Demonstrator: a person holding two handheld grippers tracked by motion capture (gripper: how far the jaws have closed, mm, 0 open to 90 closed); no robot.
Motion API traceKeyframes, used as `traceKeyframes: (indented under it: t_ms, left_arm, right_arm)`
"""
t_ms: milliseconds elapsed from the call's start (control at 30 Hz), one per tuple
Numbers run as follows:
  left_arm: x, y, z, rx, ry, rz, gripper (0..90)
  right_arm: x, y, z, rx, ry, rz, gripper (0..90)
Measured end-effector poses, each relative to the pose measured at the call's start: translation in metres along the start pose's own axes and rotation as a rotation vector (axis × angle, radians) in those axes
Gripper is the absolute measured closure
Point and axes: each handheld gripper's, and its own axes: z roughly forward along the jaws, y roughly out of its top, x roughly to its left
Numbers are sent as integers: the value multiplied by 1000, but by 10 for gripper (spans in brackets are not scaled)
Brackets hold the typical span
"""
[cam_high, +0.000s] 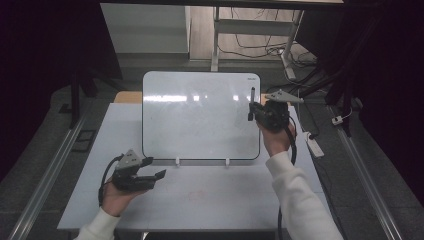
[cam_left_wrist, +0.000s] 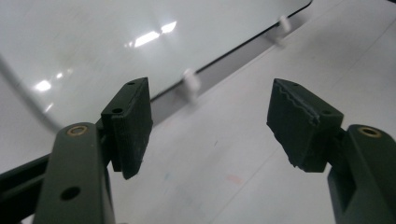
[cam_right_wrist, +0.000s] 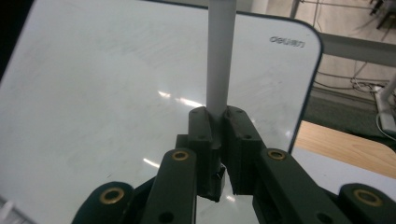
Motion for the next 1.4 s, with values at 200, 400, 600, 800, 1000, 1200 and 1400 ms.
traceKeyframes:
  t_ms: [200, 400, 600, 800, 1000, 1200, 1400]
  left_arm:
    - [11, -17, -5, 17, 6, -34, 319]
    - [18, -22, -2, 41, 20, -50, 310]
    - [20, -23, -1, 42, 21, -50, 310]
    - [19, -23, -1, 44, 23, -45, 309]
    - [19, -23, -1, 46, 25, -42, 309]
    - [18, -24, -1, 44, 25, -41, 307]
    - [20, -24, -2, 39, 28, -44, 308]
  right_arm:
    - [-12, 17, 22, 56, -33, 35, 809]
    - [-21, 26, 44, 120, -61, 69, 809]
    - [-30, 23, 62, 141, -72, 134, 809]
    - [-24, 20, 73, 151, -115, 103, 809]
    - [-16, 20, 76, 152, -155, 38, 807]
    - [-13, 19, 78, 154, -167, -4, 801]
    - [-14, 19, 68, 104, -158, -24, 691]
